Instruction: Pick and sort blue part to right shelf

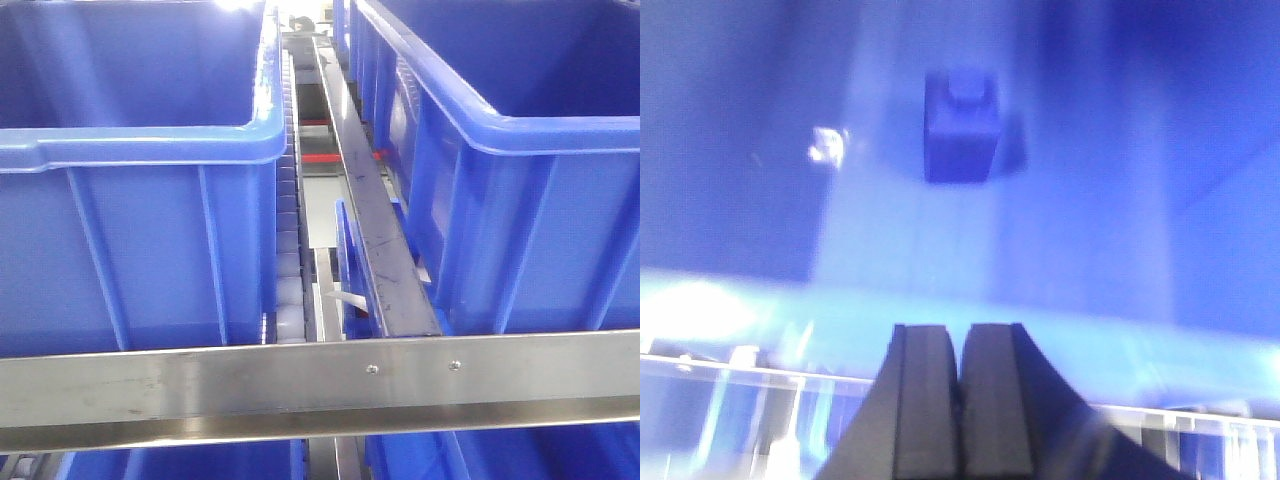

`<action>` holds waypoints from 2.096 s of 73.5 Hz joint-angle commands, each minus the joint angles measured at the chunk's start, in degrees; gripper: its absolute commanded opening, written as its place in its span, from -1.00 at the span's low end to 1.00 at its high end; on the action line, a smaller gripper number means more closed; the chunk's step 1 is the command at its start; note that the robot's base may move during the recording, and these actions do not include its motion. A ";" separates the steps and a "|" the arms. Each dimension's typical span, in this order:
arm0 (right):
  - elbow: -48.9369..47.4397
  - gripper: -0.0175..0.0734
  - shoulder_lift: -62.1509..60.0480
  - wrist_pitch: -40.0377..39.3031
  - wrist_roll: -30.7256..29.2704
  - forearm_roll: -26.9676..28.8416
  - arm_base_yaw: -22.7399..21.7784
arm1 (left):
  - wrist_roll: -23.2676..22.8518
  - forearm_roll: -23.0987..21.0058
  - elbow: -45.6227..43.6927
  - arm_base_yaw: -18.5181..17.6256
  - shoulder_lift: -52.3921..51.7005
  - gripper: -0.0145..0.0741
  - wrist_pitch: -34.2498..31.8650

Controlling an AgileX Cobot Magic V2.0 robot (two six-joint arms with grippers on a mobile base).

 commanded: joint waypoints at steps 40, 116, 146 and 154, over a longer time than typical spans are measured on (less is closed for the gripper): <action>3.12 -0.42 -27.87 -10.45 -0.50 0.13 0.01 | -0.52 -0.61 -1.62 -0.48 0.34 -0.39 -4.75; 3.12 -0.42 -27.81 -10.44 -0.50 0.13 -0.04 | -0.52 -0.37 39.66 14.38 -27.22 -0.39 -32.33; 3.12 -0.42 -27.81 -10.44 -0.50 0.13 -0.04 | -0.52 -0.37 39.41 14.38 -27.11 -0.39 -30.90; 3.12 -0.42 -27.81 -10.44 -0.50 0.13 -0.04 | -0.52 -0.37 39.41 14.38 -27.11 -0.39 -30.90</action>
